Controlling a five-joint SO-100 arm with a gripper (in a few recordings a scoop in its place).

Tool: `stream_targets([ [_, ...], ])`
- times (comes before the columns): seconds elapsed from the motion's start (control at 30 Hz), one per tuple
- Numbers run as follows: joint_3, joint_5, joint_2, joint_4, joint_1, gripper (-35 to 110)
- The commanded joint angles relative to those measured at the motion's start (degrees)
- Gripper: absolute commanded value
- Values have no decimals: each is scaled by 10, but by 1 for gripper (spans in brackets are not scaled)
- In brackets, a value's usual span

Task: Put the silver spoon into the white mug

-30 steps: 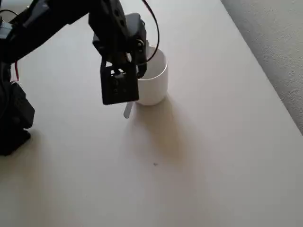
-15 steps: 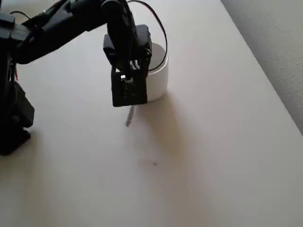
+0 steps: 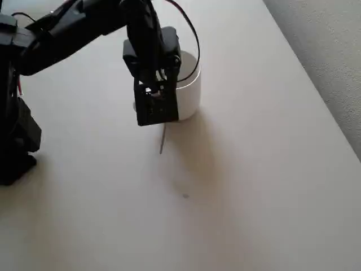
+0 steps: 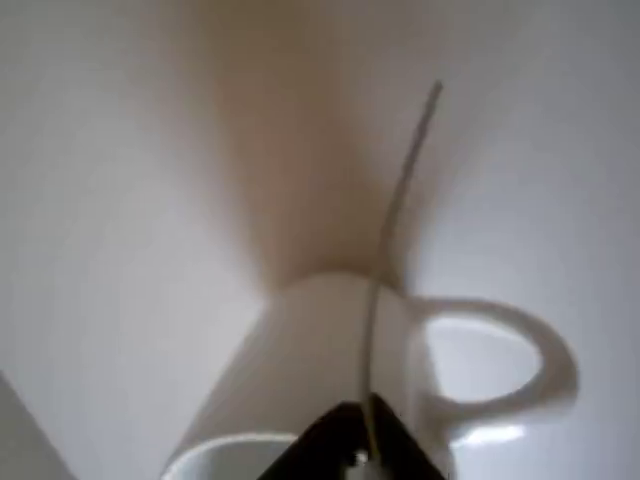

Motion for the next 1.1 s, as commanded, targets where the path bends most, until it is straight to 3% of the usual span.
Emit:
stream_targets([
  [0.0,-48,-13,94,-5,0,-2],
  [0.57,-34,16,135,1,-117,-2],
  [1.07,-25,19,-4,-2,-109,-2],
])
